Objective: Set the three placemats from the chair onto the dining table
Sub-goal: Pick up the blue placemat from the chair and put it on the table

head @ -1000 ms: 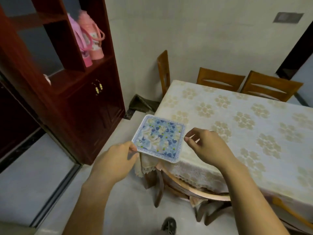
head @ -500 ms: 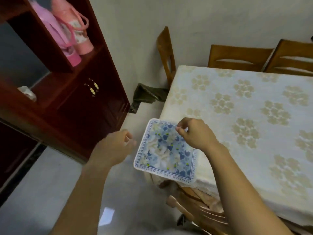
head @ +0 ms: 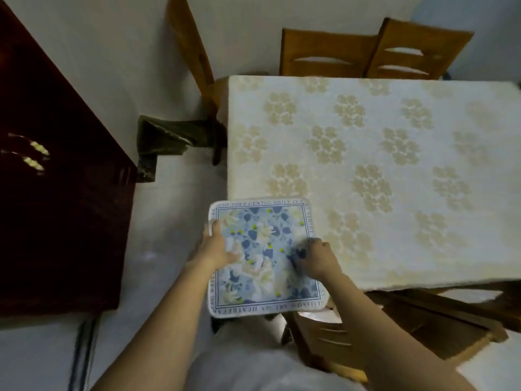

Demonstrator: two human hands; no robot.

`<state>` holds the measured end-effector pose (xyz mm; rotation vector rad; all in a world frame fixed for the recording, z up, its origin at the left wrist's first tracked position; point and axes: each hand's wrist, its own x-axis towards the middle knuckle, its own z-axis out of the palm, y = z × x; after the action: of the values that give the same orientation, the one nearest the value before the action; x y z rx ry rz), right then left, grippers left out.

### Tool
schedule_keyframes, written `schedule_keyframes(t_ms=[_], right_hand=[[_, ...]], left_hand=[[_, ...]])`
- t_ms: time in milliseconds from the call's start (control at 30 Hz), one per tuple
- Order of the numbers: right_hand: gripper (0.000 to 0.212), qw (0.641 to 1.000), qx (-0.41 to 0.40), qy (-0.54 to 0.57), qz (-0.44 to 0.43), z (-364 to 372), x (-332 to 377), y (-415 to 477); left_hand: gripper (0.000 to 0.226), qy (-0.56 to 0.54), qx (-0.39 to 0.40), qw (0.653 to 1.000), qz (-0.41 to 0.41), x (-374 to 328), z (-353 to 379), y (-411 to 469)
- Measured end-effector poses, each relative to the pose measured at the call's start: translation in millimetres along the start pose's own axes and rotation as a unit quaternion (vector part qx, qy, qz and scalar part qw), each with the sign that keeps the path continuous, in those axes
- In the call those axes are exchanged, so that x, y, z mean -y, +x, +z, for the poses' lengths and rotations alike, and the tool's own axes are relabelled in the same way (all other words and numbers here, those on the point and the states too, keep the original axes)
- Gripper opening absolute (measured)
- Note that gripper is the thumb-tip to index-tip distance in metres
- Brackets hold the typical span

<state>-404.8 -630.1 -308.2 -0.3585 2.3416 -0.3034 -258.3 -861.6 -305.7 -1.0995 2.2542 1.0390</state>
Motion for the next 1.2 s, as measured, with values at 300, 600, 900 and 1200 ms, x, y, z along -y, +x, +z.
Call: schedule_keyframes(t_ms=[300,600,900,1200], right_hand=[[0.069,0.987,-0.1,-0.006,0.124,33.0,-0.2,-1.9],[0.064,0.969,-0.106,0.122,0.185,39.1,2.9,-7.2],[0.028,0.953,-0.073,0.264,0.128,59.7,-13.0,-26.6],[0.029,0.904,-0.269,0.32,-0.09,-12.9,8.0,-61.6]], left_hand=[[0.084,0.018,-0.046,0.999,-0.018,11.1,0.4,48.6],[0.073,-0.238,-0.055,0.968,0.064,8.7,-11.3,63.3],[0.049,-0.432,-0.076,0.898,-0.023,28.6,11.9,63.1],[0.034,-0.489,-0.109,0.861,0.089,-41.5,-44.2,9.7]])
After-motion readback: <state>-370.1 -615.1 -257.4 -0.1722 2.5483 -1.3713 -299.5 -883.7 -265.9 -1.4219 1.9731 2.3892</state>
